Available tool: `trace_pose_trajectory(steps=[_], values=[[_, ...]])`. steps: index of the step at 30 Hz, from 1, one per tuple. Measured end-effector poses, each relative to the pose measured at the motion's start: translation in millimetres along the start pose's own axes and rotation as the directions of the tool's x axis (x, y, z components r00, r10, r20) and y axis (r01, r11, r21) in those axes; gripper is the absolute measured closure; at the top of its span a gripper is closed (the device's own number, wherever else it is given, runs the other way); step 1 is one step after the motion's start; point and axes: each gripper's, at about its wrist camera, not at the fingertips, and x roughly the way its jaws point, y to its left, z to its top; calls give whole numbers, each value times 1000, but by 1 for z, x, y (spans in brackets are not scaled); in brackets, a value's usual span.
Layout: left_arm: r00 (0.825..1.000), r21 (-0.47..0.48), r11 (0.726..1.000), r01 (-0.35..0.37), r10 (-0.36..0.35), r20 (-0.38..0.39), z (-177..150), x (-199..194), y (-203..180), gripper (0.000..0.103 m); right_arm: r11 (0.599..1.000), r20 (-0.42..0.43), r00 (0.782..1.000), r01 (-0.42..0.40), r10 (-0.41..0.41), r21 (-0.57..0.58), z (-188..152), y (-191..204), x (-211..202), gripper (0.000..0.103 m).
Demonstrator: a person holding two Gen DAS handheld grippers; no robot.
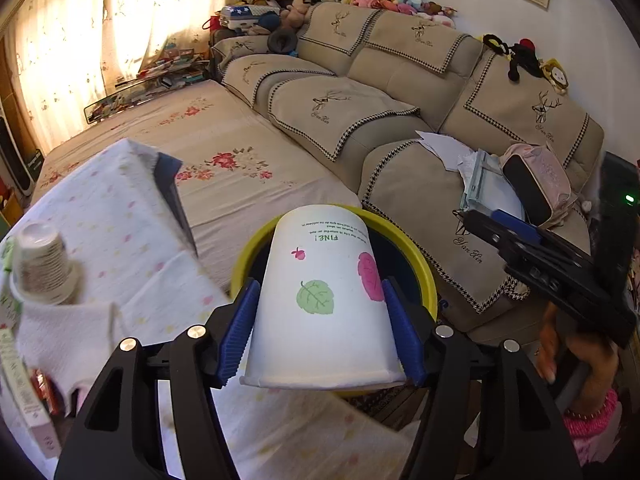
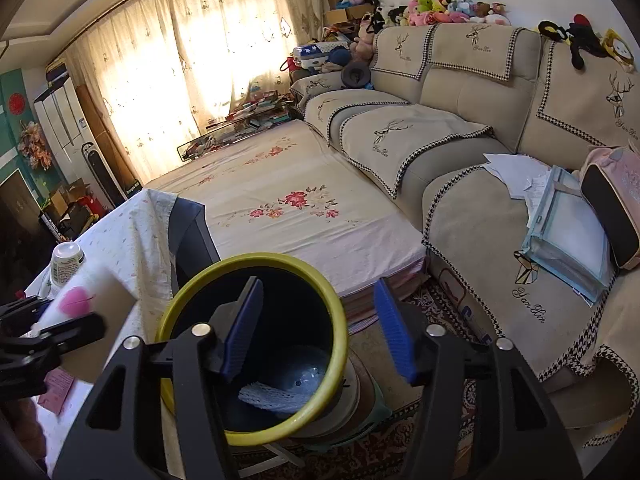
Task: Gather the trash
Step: 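Grasp the white paper cup with the left tool and drop it into the bin, then grasp the pink strawberry milk carton with the right tool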
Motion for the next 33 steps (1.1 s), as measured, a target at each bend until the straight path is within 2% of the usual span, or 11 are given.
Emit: trace_pose_trajectory(steps=[3,7,11,14,16,19,22,27,31,33], values=[[1000,-14,1000,-10,10,-5,10,24,0,26,1000,-3,1000,-3,3,7,-2,-6,0,44],[1000,-37,999,-16,16,10,9,20,10,23,1000,-10,1000,-8,8,9,-5,-7,1,43],[995,-64,997,-43,48,83,2,-17,31,17,1000,-25,999,-23,23,0,-10,3,4,43],[989,-106,993,-58,72,132,-10,-56,57,17,999,-43,998,-43,42,-19,-14,17,7,43],[980,-144,986,-83,107,169,-22,-86,80,15,997,-56,996,-66,64,-42,-19,33,9,43],[956,-210,968,-138,185,226,-48,-133,118,11,988,-80,990,-124,117,-96,-26,66,11,43],[925,-288,936,-203,279,256,-79,-173,156,10,965,-116,975,-207,189,-163,-36,106,11,43],[874,-440,852,-284,419,247,-140,-224,205,9,897,-196,929,-356,312,-260,-57,177,7,43],[849,-517,796,-316,480,221,-187,-246,229,9,829,-265,878,-469,399,-305,-79,225,-7,42],[842,-543,775,-323,497,209,-206,-253,236,9,790,-291,855,-511,429,-338,-94,249,-16,36]])
